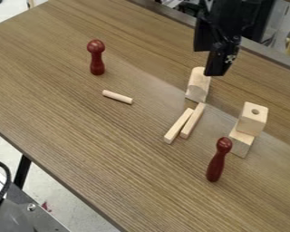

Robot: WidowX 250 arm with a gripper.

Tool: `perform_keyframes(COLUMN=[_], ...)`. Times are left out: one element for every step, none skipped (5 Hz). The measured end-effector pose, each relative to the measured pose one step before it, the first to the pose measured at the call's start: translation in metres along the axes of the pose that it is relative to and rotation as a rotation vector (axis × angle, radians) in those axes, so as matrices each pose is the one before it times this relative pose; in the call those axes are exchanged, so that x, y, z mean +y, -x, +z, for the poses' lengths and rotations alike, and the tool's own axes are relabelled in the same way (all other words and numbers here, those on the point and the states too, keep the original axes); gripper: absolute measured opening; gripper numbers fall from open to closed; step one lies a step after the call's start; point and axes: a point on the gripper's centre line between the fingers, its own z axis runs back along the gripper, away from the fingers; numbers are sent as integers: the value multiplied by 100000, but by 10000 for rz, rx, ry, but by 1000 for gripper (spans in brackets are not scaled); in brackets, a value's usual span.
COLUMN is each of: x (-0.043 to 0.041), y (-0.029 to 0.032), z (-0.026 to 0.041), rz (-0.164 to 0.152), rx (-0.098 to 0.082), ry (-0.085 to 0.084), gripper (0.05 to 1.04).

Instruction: Put the two rectangular sticks on the two cubes

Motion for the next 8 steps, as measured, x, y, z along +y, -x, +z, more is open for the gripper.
perform_keyframes(x=[-189, 119, 453, -160, -791, -990, -280, 98], y=[1404, 1292, 2363, 1560, 194, -780, -1431, -1138], z=[-1882, -1002, 24, -696, -869, -715, -120, -481], rz=[1328, 808, 750, 80, 151, 207, 303, 459], rx=[-155, 120, -308, -7, 58, 7, -128, -41], ry=[704, 18, 78, -134, -218, 21, -27, -67], gripper=[999, 999, 999, 999, 999, 999, 999, 999])
